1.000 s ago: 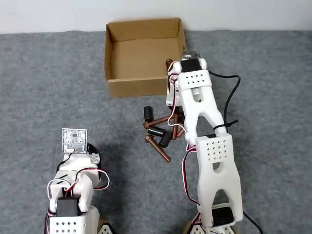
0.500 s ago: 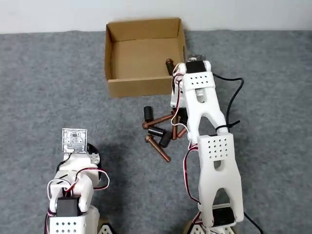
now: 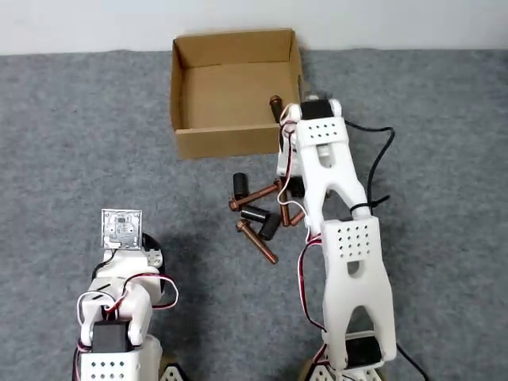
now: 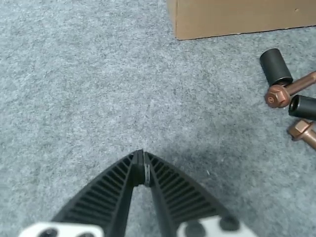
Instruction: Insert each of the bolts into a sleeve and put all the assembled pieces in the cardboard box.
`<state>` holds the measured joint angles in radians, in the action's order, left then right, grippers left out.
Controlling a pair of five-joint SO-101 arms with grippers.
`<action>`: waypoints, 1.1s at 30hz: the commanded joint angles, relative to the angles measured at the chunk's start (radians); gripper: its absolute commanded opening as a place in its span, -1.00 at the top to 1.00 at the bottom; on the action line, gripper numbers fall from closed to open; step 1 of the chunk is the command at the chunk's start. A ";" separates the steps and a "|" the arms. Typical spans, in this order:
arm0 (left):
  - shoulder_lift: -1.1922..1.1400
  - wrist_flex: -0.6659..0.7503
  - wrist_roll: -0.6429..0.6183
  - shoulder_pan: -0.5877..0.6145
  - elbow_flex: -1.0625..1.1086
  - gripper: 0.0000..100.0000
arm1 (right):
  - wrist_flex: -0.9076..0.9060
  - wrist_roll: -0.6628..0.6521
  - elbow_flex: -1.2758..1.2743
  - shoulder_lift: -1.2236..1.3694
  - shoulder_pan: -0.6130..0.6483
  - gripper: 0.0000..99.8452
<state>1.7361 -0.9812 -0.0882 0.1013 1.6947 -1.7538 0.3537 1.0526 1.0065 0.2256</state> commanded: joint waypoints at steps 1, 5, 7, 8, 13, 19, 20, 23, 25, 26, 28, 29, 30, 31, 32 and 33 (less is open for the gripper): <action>0.000 -0.005 0.006 0.008 -0.005 0.99 | -0.044 -0.020 0.017 -0.197 0.007 0.98; 0.000 -0.002 0.006 0.003 -0.005 0.99 | -0.045 -0.029 -0.011 -0.351 0.005 0.98; 0.000 -0.003 0.006 0.002 -0.005 0.99 | -0.045 -0.043 -0.092 -0.452 0.005 0.98; 0.000 -0.003 0.006 0.000 -0.005 0.99 | -0.045 -0.043 -0.152 -0.509 0.005 0.98; 0.000 -0.003 0.006 0.000 -0.005 0.99 | -0.042 -0.040 -0.505 -0.829 0.004 0.98; 0.000 -0.005 0.006 -0.035 -0.007 0.99 | -0.028 -0.015 -0.844 -1.165 0.002 0.98; 0.000 -0.005 0.006 -0.048 -0.007 0.99 | -0.018 -0.003 -0.895 -1.214 0.001 0.98; 0.000 -0.005 0.005 -0.071 -0.007 0.99 | 0.027 0.011 -1.059 -1.362 -0.036 0.98; 0.000 -0.006 0.005 -0.083 -0.007 0.99 | 0.076 0.011 -1.192 -1.465 -0.076 0.98; 0.000 -0.006 0.005 -0.087 -0.007 0.99 | 0.105 0.011 -1.264 -1.515 -0.101 0.98; 0.008 0.002 0.005 -0.087 -0.007 0.99 | 0.171 0.006 -1.419 -1.627 -0.140 0.98; 0.008 0.003 0.005 -0.087 -0.008 0.99 | 0.202 0.006 -1.501 -1.684 -0.157 0.98; 0.008 0.003 0.005 -0.087 -0.010 0.99 | 0.234 0.005 -1.580 -1.744 -0.171 0.98; 0.008 0.003 0.005 -0.087 -0.015 0.99 | 0.271 0.005 -1.662 -1.805 -0.183 0.98; 0.008 0.000 0.005 -0.087 -0.028 0.99 | 0.308 0.005 -1.746 -1.867 -0.196 0.98; 0.008 0.000 0.005 -0.087 -0.051 0.99 | 0.341 0.005 -1.824 -1.931 -0.209 0.98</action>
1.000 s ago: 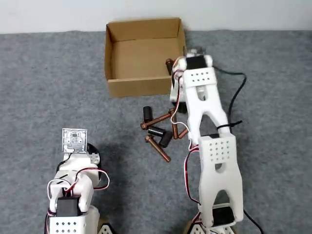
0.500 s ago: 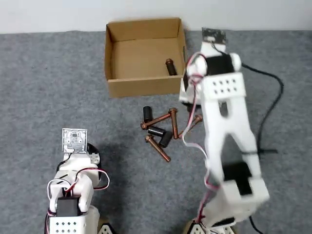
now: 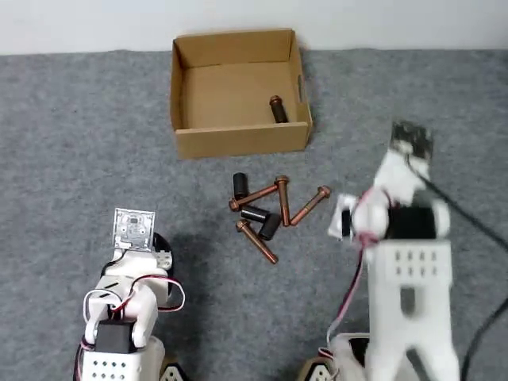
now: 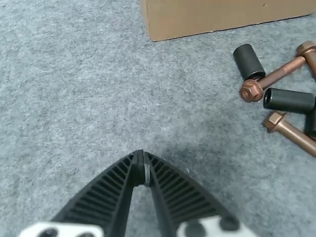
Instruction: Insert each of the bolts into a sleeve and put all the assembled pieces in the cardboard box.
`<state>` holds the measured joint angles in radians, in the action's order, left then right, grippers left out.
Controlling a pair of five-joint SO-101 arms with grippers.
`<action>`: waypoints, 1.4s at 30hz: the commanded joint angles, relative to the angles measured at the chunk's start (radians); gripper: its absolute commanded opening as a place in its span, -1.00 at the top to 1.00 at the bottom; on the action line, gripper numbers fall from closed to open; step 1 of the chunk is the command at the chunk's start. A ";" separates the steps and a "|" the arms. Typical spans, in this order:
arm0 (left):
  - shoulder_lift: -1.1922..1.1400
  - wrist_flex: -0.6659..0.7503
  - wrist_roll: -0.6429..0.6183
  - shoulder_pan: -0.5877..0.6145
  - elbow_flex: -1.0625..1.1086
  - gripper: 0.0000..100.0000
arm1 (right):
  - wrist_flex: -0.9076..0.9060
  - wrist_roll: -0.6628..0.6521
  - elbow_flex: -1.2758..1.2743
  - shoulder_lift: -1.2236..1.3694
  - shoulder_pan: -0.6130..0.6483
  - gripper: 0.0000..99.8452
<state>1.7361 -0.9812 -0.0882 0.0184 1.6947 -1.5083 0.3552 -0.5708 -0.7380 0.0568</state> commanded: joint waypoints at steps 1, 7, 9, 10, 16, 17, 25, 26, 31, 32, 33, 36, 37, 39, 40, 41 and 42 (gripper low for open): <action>0.006 0.002 0.005 -0.006 -0.084 0.99 | 0.133 0.003 -0.279 -0.249 -0.054 0.98; -0.035 0.008 0.034 -0.132 -0.278 0.99 | 0.271 -0.003 -0.592 -0.630 -0.076 0.98; -0.118 0.009 0.034 -0.170 -0.329 0.99 | 0.271 -0.037 -0.612 -0.722 -0.076 0.98; -0.176 0.009 0.032 -0.184 -0.361 0.99 | 0.265 -0.052 -0.621 -0.751 -0.076 0.98; -0.666 0.029 -0.049 -0.315 -0.682 0.99 | 0.180 -0.060 -0.624 -0.819 -0.082 0.98; -0.750 0.026 -0.057 -0.348 -0.740 0.99 | 0.168 -0.058 -0.618 -0.823 -0.084 0.98; -1.320 0.025 -0.061 -0.537 -1.107 0.99 | 0.150 -0.015 -0.624 -0.820 -0.077 0.98; -1.376 0.025 -0.061 -0.551 -1.145 0.99 | 0.150 -0.015 -0.626 -0.820 -0.077 0.98; -1.619 0.023 -0.061 -0.585 -1.351 0.93 | 0.150 -0.014 -0.628 -0.820 -0.079 0.98; -1.660 0.023 -0.061 -0.586 -1.389 0.88 | 0.150 -0.014 -0.628 -0.820 -0.079 0.98; -1.700 0.023 -0.061 -0.588 -1.428 0.83 | 0.150 -0.014 -0.628 -0.820 -0.079 0.98; -1.814 0.023 -0.060 -0.589 -1.534 0.69 | 0.150 -0.014 -0.628 -0.820 -0.077 0.98; -1.849 0.023 -0.060 -0.591 -1.567 0.67 | 0.150 -0.014 -0.628 -0.820 -0.077 0.98; -1.924 0.011 -0.058 -0.600 -1.635 0.67 | 0.150 -0.014 -0.628 -0.820 -0.076 0.98; -1.961 -0.008 -0.055 -0.605 -1.676 0.67 | 0.150 -0.014 -0.628 -0.820 -0.076 0.98; -2.001 -0.031 -0.044 -0.608 -1.719 0.67 | 0.150 -0.014 -0.628 -0.820 -0.076 0.98; -2.044 -0.057 -0.040 -0.615 -1.765 0.67 | 0.150 -0.012 -0.628 -0.820 -0.076 0.98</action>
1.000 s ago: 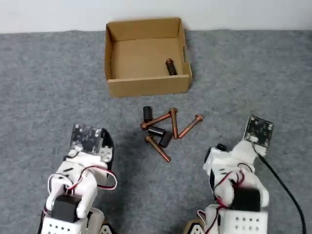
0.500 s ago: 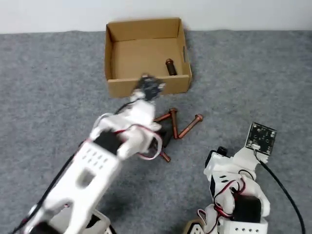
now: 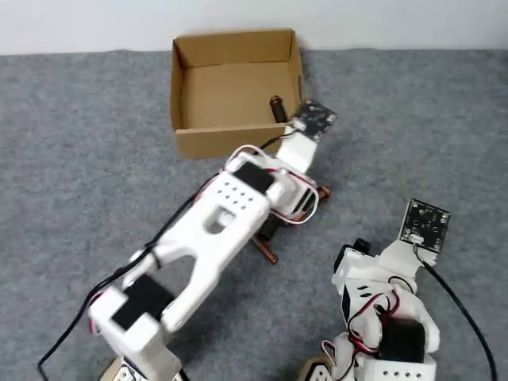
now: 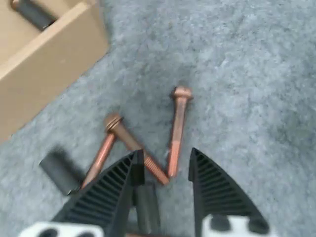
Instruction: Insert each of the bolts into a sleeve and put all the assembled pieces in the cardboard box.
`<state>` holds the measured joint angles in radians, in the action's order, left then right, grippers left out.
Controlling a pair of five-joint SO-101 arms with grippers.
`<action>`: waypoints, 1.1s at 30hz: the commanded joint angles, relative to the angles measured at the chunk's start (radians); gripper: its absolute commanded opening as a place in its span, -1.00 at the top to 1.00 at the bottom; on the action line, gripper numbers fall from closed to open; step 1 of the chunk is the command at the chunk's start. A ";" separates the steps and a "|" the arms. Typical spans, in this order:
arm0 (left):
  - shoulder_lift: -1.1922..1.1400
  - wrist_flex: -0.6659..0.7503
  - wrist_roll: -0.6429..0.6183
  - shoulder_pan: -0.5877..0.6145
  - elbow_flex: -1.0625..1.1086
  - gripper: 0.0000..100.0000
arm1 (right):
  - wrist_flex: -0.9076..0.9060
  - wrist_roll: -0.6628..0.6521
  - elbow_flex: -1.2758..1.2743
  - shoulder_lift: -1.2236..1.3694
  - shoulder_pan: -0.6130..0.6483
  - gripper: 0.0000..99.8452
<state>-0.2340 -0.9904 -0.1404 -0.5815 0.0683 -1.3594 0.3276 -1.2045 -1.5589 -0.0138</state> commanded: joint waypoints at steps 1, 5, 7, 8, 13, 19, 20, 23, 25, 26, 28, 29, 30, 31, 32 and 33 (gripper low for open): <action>-0.117 -0.068 0.014 -0.017 -0.186 0.67 | 0.001 0.015 0.006 0.001 -0.005 0.98; -0.299 -0.157 0.015 -0.017 -0.418 0.67 | 0.001 0.015 0.005 0.001 -0.005 0.98; -0.393 -0.207 0.015 -0.017 -0.542 0.67 | 0.001 0.015 0.005 0.001 -0.005 0.98; -0.440 -0.235 0.017 -0.017 -0.605 0.67 | 0.001 0.015 0.005 0.001 -0.005 0.98; -0.674 -0.388 0.020 -0.021 -0.935 0.67 | 0.001 0.015 0.005 0.001 -0.005 0.98; -0.931 -0.539 0.020 -0.021 -1.305 0.67 | 0.001 0.017 0.005 0.001 -0.005 0.98; -0.968 -0.562 0.020 -0.021 -1.356 0.67 | 0.001 0.018 0.005 0.001 -0.005 0.98; -1.054 -0.624 0.020 -0.023 -1.497 0.67 | 0.001 0.018 0.003 0.001 -0.005 0.98; -1.094 -0.657 0.020 -0.023 -1.575 0.67 | 0.001 0.018 0.003 0.001 -0.005 0.98; -1.109 -0.672 0.021 -0.025 -1.601 0.68 | 0.001 0.018 0.003 0.001 -0.005 0.98; -1.125 -0.686 0.025 -0.035 -1.627 0.72 | 0.001 0.018 0.003 0.001 -0.005 0.98; -1.129 -0.689 0.035 -0.038 -1.630 0.76 | 0.001 0.018 0.003 0.001 -0.005 0.98; -1.128 -0.690 0.057 -0.040 -1.630 0.82 | 0.001 0.018 0.003 0.001 -0.005 0.98; -1.128 -0.690 0.075 -0.044 -1.630 0.88 | 0.001 0.018 0.003 0.001 -0.005 0.98; -1.128 -0.690 0.092 -0.051 -1.630 0.94 | 0.001 0.018 0.003 0.001 -0.005 0.98; -1.128 -0.690 0.103 -0.055 -1.630 0.99 | 0.001 0.018 0.003 0.001 -0.005 0.98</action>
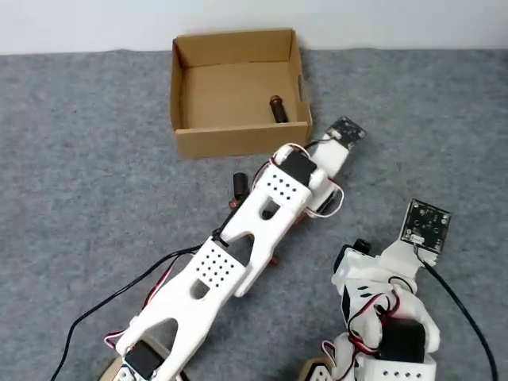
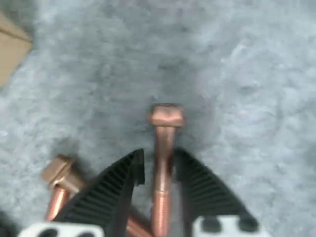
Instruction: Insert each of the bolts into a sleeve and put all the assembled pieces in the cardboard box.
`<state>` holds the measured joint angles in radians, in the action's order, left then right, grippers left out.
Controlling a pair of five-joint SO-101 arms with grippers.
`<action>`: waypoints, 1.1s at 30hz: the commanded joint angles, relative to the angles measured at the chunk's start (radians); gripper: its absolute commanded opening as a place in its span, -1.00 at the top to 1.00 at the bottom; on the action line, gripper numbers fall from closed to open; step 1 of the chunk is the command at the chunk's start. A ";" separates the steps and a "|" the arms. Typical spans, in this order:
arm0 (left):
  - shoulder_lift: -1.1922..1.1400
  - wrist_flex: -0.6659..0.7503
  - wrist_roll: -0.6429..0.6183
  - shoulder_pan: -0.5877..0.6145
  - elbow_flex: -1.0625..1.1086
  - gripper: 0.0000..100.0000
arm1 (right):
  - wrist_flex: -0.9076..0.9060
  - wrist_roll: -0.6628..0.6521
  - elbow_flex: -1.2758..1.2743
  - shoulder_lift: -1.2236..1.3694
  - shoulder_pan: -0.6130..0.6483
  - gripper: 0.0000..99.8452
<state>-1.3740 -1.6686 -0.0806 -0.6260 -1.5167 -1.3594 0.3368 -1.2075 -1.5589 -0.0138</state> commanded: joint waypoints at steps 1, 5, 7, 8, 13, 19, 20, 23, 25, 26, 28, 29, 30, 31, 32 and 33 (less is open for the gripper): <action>0.012 -0.012 0.048 -0.014 -0.045 0.99 | 0.001 0.009 0.006 -0.001 -0.005 0.98; 0.012 -0.014 0.049 -0.021 -0.048 0.99 | 0.001 0.009 0.006 -0.004 -0.005 0.98; 0.023 -0.034 0.048 -0.028 -0.077 0.99 | 0.001 0.009 0.006 -0.007 -0.005 0.98; 0.031 -0.054 0.048 -0.037 -0.107 0.99 | 0.001 0.009 0.006 -0.007 -0.005 0.98; 0.135 -0.086 0.046 -0.061 -0.154 0.99 | 0.001 0.008 0.006 -0.008 -0.004 0.98; 0.276 -0.087 0.046 -0.058 -0.150 0.99 | -0.001 0.006 0.008 -0.008 -0.004 0.98; 0.295 -0.089 0.046 -0.058 -0.148 0.99 | -0.002 0.006 0.008 -0.008 -0.004 0.98; 0.368 -0.089 0.046 -0.058 -0.082 0.99 | -0.005 0.006 0.008 -0.008 -0.004 0.98; 0.439 -0.091 0.046 -0.058 0.005 0.99 | -0.005 0.006 0.008 -0.008 -0.004 0.98; 0.483 -0.091 0.046 -0.060 0.061 0.99 | -0.007 0.006 0.008 -0.008 -0.004 0.98; 0.586 -0.091 0.046 -0.064 0.189 0.99 | -0.007 0.006 0.009 -0.008 -0.004 0.98; 0.644 -0.089 0.046 -0.064 0.259 0.99 | -0.007 0.006 0.009 -0.008 -0.002 0.98; 0.703 -0.089 0.046 -0.064 0.331 0.99 | -0.007 0.006 0.009 -0.008 -0.002 0.98; 0.764 -0.087 0.046 -0.064 0.403 0.99 | -0.007 0.006 0.011 -0.008 -0.001 0.98; 0.827 -0.087 0.046 -0.064 0.470 0.99 | -0.008 0.006 0.012 -0.010 0.007 0.98; 0.887 -0.087 0.046 -0.064 0.536 0.99 | -0.012 0.005 0.014 -0.010 0.022 0.98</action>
<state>-0.7204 -1.7346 -0.0391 -0.6843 -1.1408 -1.3594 0.3368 -1.2075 -1.5589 -0.0123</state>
